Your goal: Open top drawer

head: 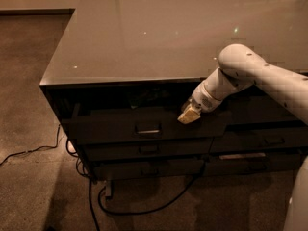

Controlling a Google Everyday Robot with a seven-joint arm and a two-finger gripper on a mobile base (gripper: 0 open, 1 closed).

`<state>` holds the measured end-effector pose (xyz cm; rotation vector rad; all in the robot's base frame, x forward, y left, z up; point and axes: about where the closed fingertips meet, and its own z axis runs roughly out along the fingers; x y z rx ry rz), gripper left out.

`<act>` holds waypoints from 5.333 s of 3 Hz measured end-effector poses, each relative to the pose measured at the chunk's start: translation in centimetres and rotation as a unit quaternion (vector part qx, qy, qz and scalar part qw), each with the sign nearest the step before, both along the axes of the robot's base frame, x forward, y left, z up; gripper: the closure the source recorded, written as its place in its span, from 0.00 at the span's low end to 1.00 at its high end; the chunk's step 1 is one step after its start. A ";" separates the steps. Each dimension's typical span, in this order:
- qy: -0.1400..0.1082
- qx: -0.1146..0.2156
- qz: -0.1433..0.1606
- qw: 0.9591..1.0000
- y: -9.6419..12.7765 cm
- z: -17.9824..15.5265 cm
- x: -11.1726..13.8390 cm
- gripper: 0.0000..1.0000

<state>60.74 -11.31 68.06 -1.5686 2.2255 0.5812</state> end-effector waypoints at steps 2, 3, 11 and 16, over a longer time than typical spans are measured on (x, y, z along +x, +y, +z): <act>0.000 0.000 0.000 1.000 0.0 0.2 0.0 0.88; 0.000 0.000 0.000 1.000 0.0 0.2 0.0 0.65; 0.016 0.012 -0.023 1.000 -1.3 -2.6 -3.7 0.39; 0.016 0.018 -0.057 0.998 -2.7 -1.6 -7.1 0.00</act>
Offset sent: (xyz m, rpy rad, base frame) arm 0.0001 -0.0003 0.0016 0.0000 0.0000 0.0000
